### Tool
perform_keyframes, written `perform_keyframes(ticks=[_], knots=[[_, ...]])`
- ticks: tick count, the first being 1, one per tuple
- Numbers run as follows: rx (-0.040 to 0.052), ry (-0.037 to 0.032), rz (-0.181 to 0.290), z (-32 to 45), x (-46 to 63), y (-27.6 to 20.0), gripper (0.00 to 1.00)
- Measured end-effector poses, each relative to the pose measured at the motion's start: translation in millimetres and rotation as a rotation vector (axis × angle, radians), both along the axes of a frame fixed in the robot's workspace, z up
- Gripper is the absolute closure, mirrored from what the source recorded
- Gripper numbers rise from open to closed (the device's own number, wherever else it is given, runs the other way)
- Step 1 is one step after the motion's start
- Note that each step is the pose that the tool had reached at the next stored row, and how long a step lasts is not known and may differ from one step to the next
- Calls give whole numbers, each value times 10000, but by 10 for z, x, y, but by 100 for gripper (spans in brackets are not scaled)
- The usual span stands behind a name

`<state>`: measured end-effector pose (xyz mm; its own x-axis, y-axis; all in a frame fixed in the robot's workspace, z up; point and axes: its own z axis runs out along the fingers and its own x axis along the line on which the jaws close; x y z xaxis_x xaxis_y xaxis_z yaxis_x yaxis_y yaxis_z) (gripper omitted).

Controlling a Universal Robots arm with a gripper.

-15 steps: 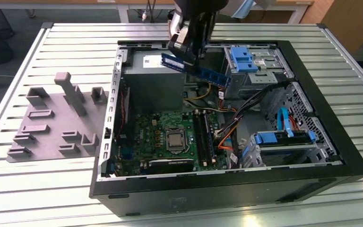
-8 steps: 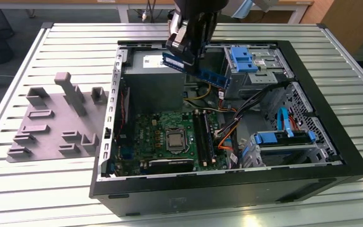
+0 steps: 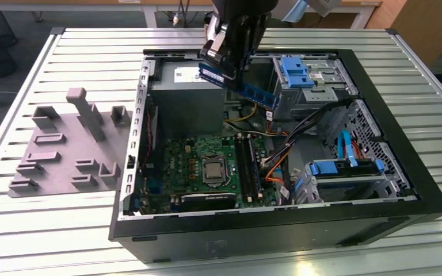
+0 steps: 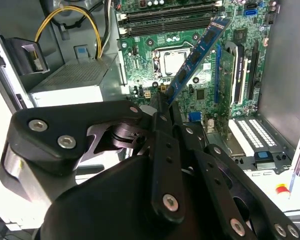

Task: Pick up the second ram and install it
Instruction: 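Insert the second ram into the second slot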

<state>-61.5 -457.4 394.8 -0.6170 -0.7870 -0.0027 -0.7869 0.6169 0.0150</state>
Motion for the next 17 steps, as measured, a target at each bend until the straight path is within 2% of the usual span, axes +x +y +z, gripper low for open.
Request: perform_keyframes(ticks=[12, 17], knots=[[0, 0, -18, 0, 0, 0, 86], [-1, 0, -252, -1, 0, 0, 86]])
